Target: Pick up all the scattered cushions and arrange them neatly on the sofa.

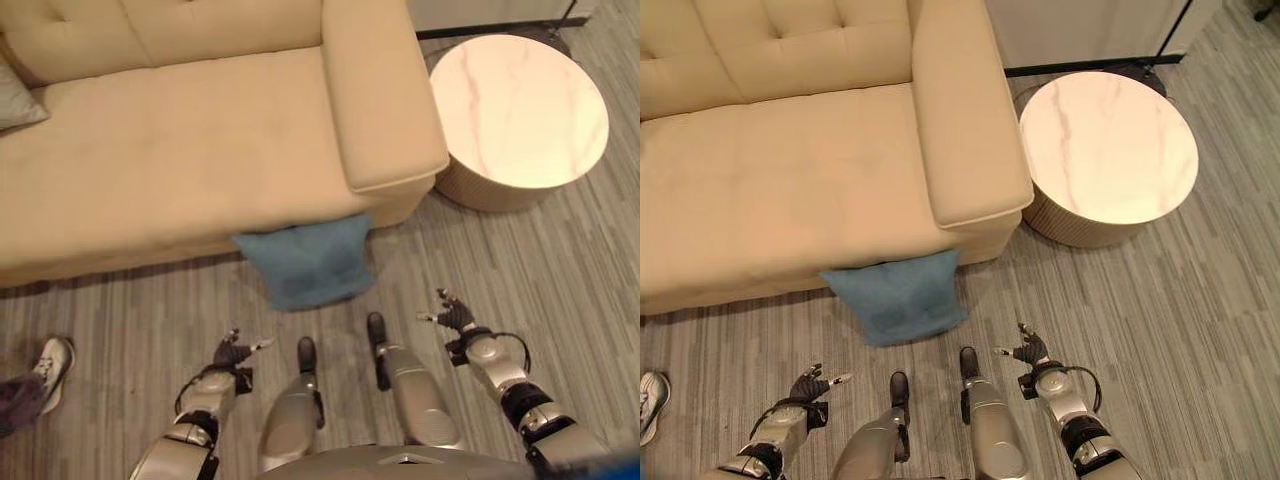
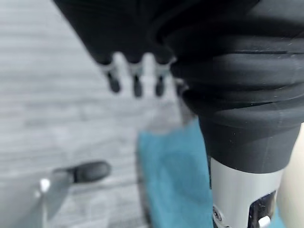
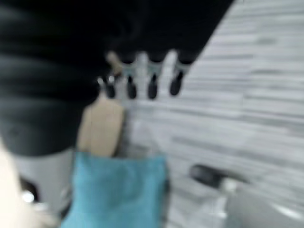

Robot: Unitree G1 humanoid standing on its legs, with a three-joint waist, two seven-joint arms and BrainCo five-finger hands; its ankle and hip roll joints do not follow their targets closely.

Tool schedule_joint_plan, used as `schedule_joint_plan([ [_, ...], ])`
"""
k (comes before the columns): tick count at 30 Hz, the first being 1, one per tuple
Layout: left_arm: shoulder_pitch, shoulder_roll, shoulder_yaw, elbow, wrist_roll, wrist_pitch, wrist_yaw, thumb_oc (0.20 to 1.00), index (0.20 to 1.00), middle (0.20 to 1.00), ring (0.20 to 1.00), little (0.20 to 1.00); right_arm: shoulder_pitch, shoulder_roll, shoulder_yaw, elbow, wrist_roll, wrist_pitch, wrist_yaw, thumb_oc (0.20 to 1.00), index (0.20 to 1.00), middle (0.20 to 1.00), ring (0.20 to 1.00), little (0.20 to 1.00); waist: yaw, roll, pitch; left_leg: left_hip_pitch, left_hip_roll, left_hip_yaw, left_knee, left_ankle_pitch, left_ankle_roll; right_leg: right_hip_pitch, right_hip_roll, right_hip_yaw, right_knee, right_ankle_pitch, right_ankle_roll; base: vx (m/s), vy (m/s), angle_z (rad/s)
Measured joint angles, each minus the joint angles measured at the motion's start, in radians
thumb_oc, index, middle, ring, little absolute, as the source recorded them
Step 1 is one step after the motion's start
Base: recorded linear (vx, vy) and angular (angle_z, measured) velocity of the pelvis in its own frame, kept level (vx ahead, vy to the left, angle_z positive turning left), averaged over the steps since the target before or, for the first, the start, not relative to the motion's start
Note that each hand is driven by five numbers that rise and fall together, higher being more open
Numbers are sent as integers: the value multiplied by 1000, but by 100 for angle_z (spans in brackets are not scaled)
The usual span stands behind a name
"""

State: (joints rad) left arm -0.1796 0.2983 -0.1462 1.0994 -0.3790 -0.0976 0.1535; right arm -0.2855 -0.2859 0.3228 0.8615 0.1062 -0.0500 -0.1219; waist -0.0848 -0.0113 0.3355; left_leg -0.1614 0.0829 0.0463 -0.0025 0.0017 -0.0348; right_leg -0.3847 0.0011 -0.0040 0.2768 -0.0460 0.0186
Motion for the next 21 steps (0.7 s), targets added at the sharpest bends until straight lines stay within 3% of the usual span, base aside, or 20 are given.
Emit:
schedule_joint_plan([
  [5,-8,-1,0,-20,-25,-2,21,1000,1000,1000,1000,1000,-10,-7,1,-11,10,-2,-10,1000,1000,1000,1000,1000,23,6,-4,-16,6,-7,6,34,-19,-19,2,-26,37,-17,-24,-20,-50,14],
  [6,-21,-1,-2,-22,-25,-3,25,1000,1000,1000,1000,1000,-6,-12,4,-19,10,-2,-13,1000,1000,1000,1000,1000,15,12,-5,-24,6,-17,4,53,-38,-25,-4,-33,55,-19,-24,1,-48,29],
  [12,-35,-11,-11,-24,-24,-22,24,1000,1000,1000,1000,1000,30,-45,11,-13,9,1,-13,1000,1000,1000,1000,1000,-1,55,-27,-31,-15,-109,18,77,-58,-18,-20,-28,145,-96,-48,9,-62,54],
  [13,-26,-10,-10,-15,-25,-21,24,1000,1000,1000,1000,1000,22,-44,11,2,9,0,-15,1000,1000,1000,1000,1000,19,57,-30,-32,-11,-108,26,84,-60,-18,-24,-33,156,-103,-47,95,150,43],
  [14,-19,-13,-11,-15,-25,-19,23,1000,1000,1000,1000,1000,4,-45,1,10,10,1,-20,1000,1000,1000,1000,1000,20,53,-32,-68,-7,-77,77,74,-62,-10,-42,-52,140,-98,-71,95,150,27],
  [16,-10,-12,-13,-15,-37,-15,21,1000,1000,1000,1000,1000,5,-44,0,10,10,0,-20,1000,1000,1000,1000,1000,25,45,-37,-79,21,-61,71,71,-65,14,-39,-52,101,-79,-50,39,173,13],
  [19,14,-11,-16,-15,-41,-15,24,1000,1000,1000,1000,1000,7,-42,1,11,9,-1,-24,1000,1000,1000,1000,1000,13,35,-42,-69,22,-53,75,70,-64,3,-33,-31,100,-68,-33,-16,289,-28],
  [21,-14,3,-30,-17,-41,-17,27,1000,1000,1000,1000,1000,-15,-39,-13,28,10,2,-39,1000,1000,1000,1000,1000,25,9,-31,-74,-23,-18,76,37,-32,-67,-35,35,114,-54,-12,-7,199,-66],
])
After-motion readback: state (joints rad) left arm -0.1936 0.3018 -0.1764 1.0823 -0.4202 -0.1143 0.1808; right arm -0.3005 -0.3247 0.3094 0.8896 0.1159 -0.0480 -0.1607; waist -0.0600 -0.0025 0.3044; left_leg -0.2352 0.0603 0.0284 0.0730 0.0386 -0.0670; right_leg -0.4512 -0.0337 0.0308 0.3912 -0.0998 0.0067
